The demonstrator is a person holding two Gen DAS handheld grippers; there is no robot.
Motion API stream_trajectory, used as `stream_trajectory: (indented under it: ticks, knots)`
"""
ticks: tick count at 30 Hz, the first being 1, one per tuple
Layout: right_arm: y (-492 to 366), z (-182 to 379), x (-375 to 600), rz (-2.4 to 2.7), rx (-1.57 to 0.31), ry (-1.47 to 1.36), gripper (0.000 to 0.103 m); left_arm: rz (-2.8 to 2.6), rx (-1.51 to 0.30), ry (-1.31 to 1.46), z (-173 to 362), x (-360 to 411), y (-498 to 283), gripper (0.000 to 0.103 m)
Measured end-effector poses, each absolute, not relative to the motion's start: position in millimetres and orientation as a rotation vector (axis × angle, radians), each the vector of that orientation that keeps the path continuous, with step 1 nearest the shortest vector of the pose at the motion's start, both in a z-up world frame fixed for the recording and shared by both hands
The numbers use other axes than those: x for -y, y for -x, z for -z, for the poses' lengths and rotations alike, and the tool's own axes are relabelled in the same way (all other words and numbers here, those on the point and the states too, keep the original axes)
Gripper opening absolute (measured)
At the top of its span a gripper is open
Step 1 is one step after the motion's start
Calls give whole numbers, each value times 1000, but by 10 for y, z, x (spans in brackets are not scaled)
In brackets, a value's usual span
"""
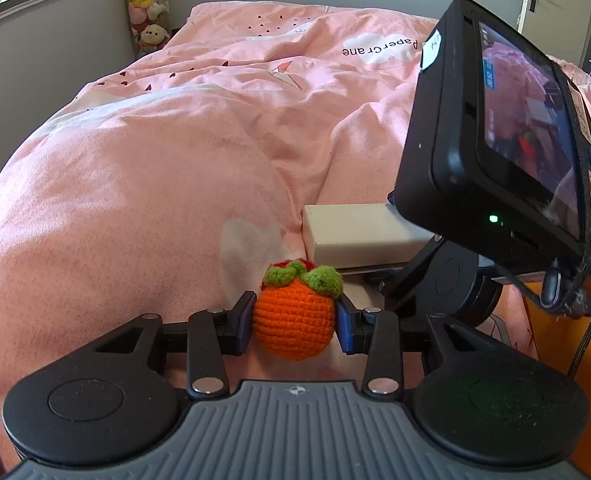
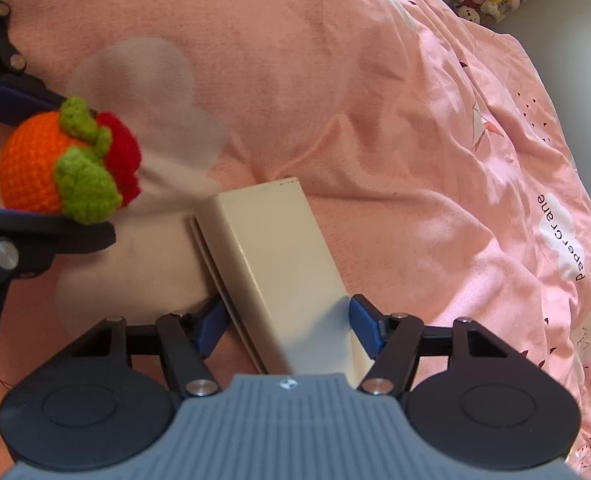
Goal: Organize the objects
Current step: 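Grasp the cream rectangular box with the right tool while the left tool holds the persimmon, then lift the cream box with the right tool toward the orange box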
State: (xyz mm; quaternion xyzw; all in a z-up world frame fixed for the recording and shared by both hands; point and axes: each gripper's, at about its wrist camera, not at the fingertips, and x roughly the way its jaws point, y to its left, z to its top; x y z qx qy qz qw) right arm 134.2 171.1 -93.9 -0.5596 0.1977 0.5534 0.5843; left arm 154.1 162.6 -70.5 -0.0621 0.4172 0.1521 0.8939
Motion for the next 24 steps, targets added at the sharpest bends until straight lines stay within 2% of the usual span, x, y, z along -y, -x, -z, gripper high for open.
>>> stream_trajectory:
  ticks: [3, 11, 24]
  knots:
    - [-1299, 861, -1651, -1298, -437, 1304, 52, -315, -864, 132, 700, -1624, -1538, 46]
    - [-1290, 590, -1519, -1267, -444, 1200, 33, -314, -849, 148, 634, -1589, -1471, 45]
    - [-978, 28, -969, -1307, -317, 1180, 30, -265, -839, 154, 311, -1348, -1276, 45]
